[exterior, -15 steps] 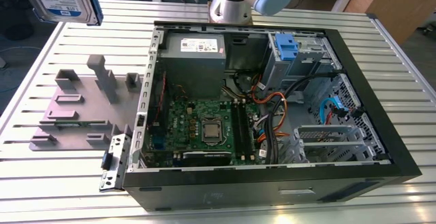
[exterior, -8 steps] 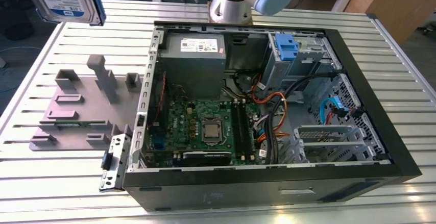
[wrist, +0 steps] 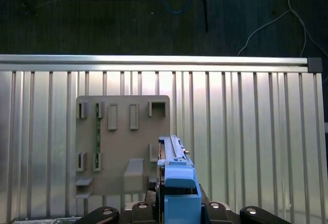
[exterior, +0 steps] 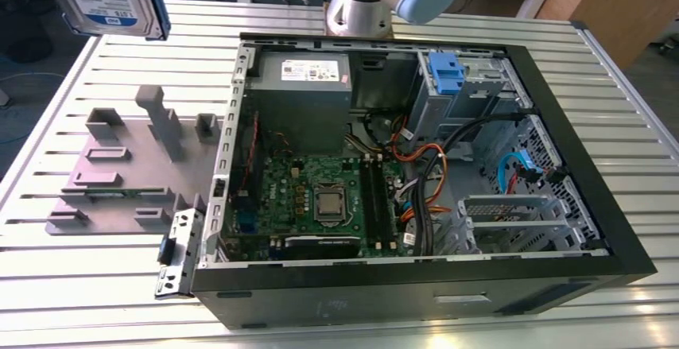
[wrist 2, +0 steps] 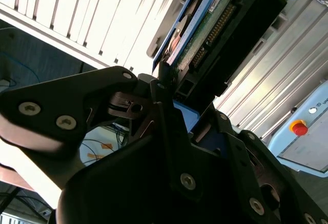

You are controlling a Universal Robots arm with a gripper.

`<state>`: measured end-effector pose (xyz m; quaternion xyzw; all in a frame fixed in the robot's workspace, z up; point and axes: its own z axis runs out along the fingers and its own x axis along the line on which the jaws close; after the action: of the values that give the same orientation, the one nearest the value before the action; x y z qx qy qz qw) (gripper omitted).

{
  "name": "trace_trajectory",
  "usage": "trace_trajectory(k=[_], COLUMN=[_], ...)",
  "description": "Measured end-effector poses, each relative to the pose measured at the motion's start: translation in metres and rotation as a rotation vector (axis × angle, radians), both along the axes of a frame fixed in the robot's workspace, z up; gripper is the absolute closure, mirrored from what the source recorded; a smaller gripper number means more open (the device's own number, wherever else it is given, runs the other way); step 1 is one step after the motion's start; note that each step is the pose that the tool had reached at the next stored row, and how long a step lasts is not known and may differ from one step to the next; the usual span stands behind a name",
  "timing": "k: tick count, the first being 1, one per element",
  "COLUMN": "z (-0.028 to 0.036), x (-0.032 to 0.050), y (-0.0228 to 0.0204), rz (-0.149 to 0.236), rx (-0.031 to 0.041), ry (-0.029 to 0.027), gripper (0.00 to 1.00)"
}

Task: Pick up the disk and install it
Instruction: 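Insert the disk into the insertion slot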

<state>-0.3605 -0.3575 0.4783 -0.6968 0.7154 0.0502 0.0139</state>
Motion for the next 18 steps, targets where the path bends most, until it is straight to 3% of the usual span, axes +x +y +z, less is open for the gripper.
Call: trace_trajectory(k=[18], z=[0.0], x=[0.0173], y=[0.0001], rz=[0.0], rx=[0.0], ry=[0.0], gripper=[0.63])
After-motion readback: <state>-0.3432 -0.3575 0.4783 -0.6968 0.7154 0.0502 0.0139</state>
